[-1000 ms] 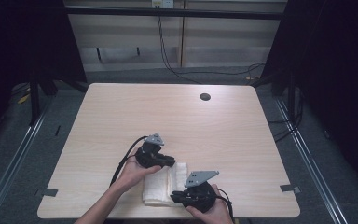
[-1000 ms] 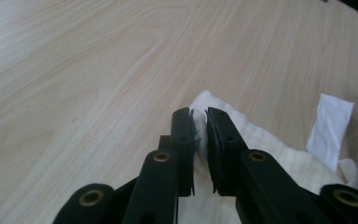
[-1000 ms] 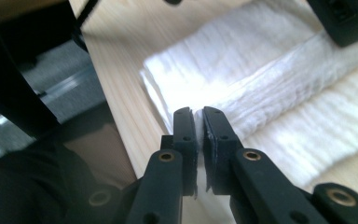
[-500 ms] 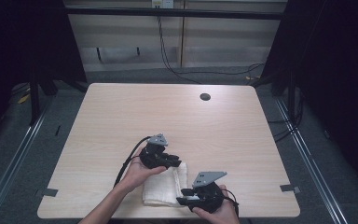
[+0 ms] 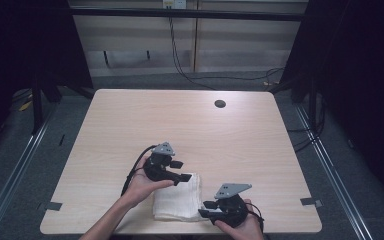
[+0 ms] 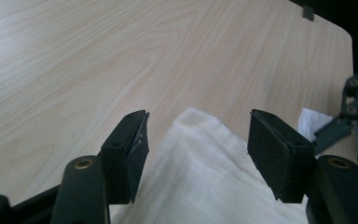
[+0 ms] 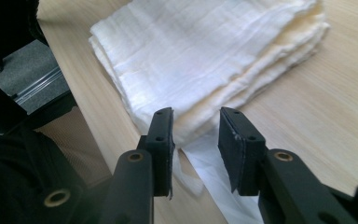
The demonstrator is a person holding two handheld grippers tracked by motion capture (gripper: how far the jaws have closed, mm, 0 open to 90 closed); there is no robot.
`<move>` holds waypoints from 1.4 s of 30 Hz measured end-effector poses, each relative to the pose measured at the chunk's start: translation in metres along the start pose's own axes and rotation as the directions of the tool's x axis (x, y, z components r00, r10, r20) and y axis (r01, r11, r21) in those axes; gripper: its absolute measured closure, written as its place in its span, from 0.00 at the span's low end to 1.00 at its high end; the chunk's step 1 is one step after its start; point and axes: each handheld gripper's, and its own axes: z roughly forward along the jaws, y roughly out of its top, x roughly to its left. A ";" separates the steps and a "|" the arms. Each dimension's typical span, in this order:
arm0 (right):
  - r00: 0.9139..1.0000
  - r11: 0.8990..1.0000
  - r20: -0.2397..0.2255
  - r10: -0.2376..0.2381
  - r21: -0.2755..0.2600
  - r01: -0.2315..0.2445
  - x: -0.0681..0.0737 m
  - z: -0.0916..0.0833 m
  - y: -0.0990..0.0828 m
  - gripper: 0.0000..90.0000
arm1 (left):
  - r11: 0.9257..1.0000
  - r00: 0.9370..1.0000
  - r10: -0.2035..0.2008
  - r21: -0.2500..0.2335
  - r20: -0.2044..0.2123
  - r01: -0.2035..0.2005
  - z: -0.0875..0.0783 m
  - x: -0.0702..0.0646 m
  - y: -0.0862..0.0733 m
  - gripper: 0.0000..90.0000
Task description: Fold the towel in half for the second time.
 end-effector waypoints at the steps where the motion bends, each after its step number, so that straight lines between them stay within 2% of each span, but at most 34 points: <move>1: 1.000 1.000 0.006 0.000 -0.009 0.000 -0.002 -0.003 -0.001 0.71 | 1.000 1.000 0.001 0.000 -0.005 -0.001 -0.003 0.000 -0.001 0.41; 3: 1.000 1.000 0.014 0.016 -0.027 -0.016 -0.006 -0.008 -0.001 0.69 | 1.000 1.000 0.001 0.005 -0.016 -0.001 -0.008 0.000 -0.002 0.40; 5: 0.999 0.998 0.034 0.026 -0.057 -0.024 -0.011 -0.015 0.002 0.68 | 1.000 0.999 -0.007 0.008 -0.045 0.007 -0.013 0.000 -0.003 0.40; 9: 0.998 0.992 0.046 0.052 -0.113 -0.047 -0.022 -0.028 0.009 0.65 | 1.000 0.998 -0.022 -0.005 -0.054 0.022 -0.022 0.001 -0.007 0.39; 14: 0.997 0.992 0.062 0.054 -0.120 -0.046 -0.031 -0.036 0.008 0.63 | 1.000 0.998 -0.021 0.006 -0.060 0.022 -0.035 0.001 -0.017 0.35; 15: 0.997 0.992 0.064 0.053 -0.118 -0.045 -0.033 -0.037 0.007 0.63 | 0.999 0.997 -0.032 -0.005 -0.069 0.032 -0.037 0.000 -0.020 0.35; 20: 0.995 0.991 0.082 0.062 -0.121 -0.051 -0.041 -0.042 0.002 0.61 | 0.999 0.994 -0.038 0.003 -0.098 0.039 -0.052 -0.001 -0.032 0.33; 23: 0.993 0.988 0.097 0.063 -0.146 -0.049 -0.044 -0.048 -0.002 0.61 | 0.999 0.993 -0.045 -0.001 -0.107 0.046 -0.061 -0.003 -0.040 0.33; 28: 0.990 0.981 0.103 0.094 -0.176 -0.075 -0.051 -0.057 -0.005 0.60 | 0.997 0.991 -0.070 -0.027 -0.113 0.067 -0.078 -0.004 -0.055 0.33; 30: 0.988 0.979 0.111 0.104 -0.186 -0.082 -0.053 -0.060 -0.007 0.59 | 0.995 0.989 -0.092 -0.049 -0.115 0.087 -0.084 -0.004 -0.059 0.32; 34: 0.986 0.974 0.120 0.119 -0.207 -0.093 -0.056 -0.066 -0.008 0.58 | 0.993 0.986 -0.110 -0.064 -0.125 0.102 -0.095 -0.004 -0.067 0.31; 36: 0.984 0.971 0.124 0.128 -0.218 -0.099 -0.058 -0.070 -0.009 0.57 | 0.992 0.984 -0.113 -0.066 -0.136 0.105 -0.103 -0.005 -0.072 0.31; 39: 0.982 0.970 0.130 0.135 -0.218 -0.104 -0.061 -0.072 -0.011 0.56 | 0.991 0.978 -0.130 -0.061 -0.163 0.122 -0.112 -0.005 -0.081 0.31; 42: 0.980 0.970 0.137 0.144 -0.218 -0.112 -0.063 -0.073 -0.012 0.55 | 0.992 0.975 -0.125 -0.056 -0.186 0.117 -0.119 -0.008 -0.089 0.31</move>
